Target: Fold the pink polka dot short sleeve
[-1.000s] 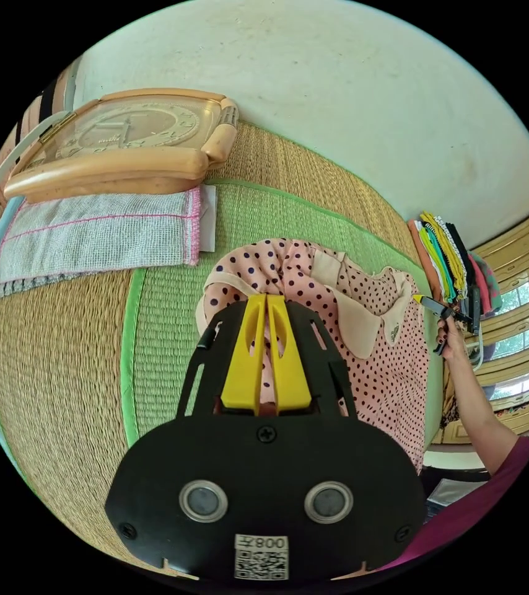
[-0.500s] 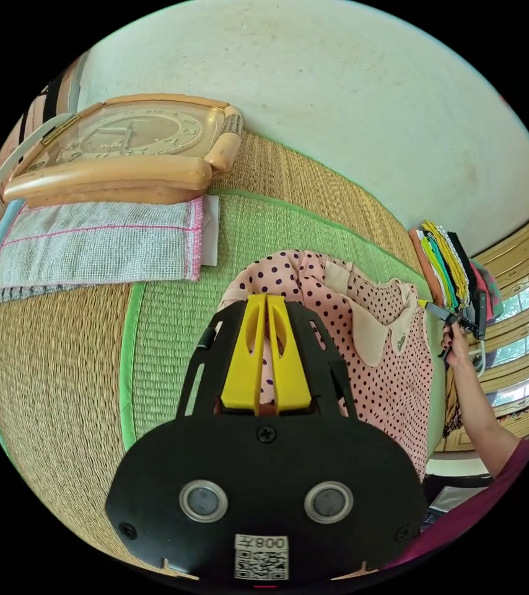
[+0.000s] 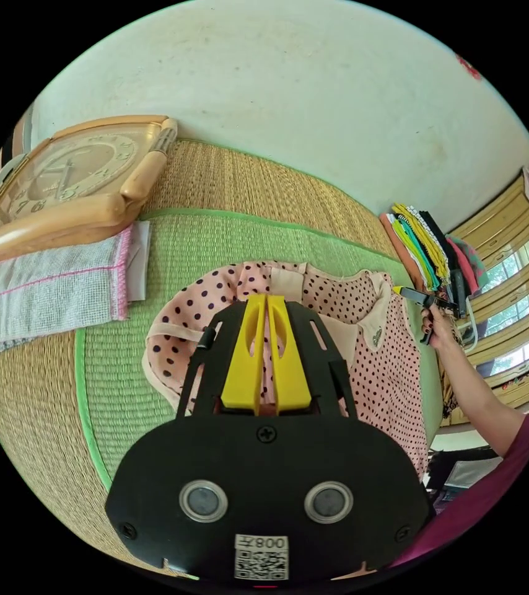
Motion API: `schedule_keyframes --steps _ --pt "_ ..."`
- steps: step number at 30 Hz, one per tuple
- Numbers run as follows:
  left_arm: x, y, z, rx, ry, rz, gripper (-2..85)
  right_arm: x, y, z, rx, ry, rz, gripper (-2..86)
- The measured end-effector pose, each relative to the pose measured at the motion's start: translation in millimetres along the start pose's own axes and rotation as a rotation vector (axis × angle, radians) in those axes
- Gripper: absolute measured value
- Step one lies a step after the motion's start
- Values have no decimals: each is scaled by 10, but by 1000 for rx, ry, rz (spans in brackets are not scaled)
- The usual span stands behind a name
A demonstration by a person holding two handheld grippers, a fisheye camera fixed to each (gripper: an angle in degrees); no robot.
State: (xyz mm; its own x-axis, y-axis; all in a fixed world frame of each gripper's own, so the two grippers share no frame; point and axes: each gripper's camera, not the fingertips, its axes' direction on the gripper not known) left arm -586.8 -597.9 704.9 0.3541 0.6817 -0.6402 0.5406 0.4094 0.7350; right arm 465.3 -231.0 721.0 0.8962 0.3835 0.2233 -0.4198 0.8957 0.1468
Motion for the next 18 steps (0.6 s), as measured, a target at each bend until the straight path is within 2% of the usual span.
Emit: schedule_keyframes --steps 1,6,14,18 --pt "0 5 62 -24 -2 2 4 -2 -4 0 -2 -4 3 0" --pt "215 97 -75 87 -10 92 9 -202 24 -141 67 -48 -60 9" --pt "303 -76 603 -34 -131 121 28 -1012 -59 98 31 -22 -280 71" --pt "295 -49 607 34 -103 109 8 -1104 -165 216 25 -37 -279 69"
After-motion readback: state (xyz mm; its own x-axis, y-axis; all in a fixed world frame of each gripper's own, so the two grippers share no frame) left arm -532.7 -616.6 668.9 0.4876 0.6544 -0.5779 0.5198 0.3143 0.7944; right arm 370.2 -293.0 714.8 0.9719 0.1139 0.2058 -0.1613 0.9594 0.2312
